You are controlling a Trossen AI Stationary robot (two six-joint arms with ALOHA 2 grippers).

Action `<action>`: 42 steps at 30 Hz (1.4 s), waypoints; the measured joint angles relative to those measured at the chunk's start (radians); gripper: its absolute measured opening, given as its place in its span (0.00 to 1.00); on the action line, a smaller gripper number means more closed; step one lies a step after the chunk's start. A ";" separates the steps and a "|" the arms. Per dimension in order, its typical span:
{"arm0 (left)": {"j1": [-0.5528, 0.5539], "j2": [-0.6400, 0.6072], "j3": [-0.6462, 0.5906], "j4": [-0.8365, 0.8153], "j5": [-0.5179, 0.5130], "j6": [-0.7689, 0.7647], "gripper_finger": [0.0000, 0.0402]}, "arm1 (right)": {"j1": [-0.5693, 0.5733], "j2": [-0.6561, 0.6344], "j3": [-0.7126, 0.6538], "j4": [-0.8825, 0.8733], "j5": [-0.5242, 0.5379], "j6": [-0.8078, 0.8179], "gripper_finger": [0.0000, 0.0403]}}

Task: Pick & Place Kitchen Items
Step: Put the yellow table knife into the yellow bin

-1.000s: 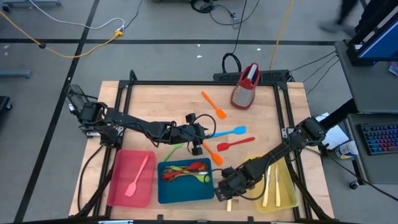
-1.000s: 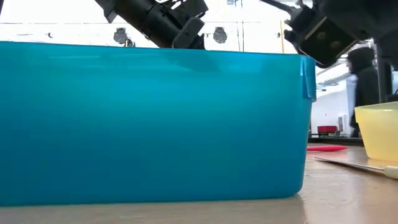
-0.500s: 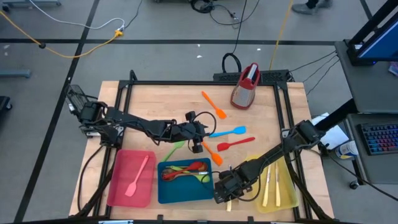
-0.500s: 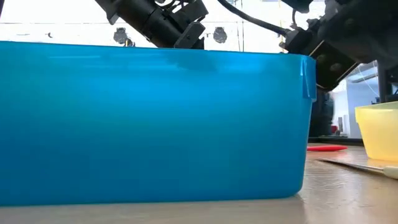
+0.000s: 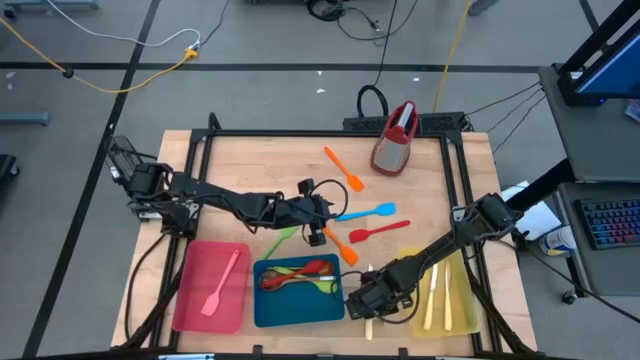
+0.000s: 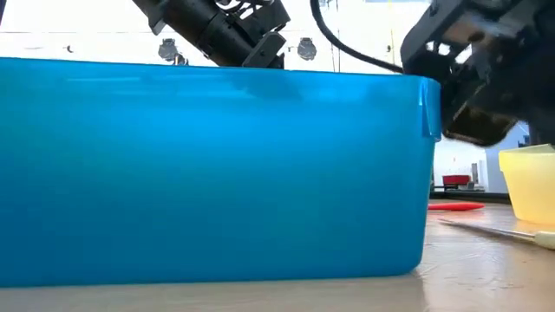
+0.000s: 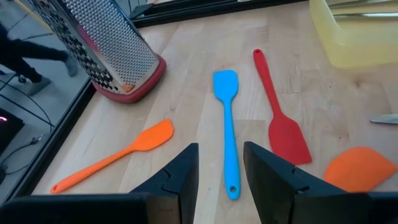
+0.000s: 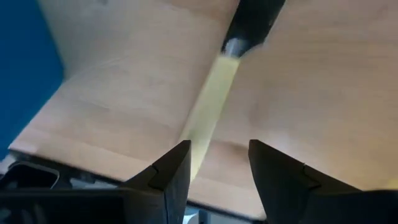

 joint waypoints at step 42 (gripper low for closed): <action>0.000 0.000 0.000 -0.027 0.000 -0.034 0.33 | -0.020 -0.009 -0.097 0.055 0.018 -0.166 0.16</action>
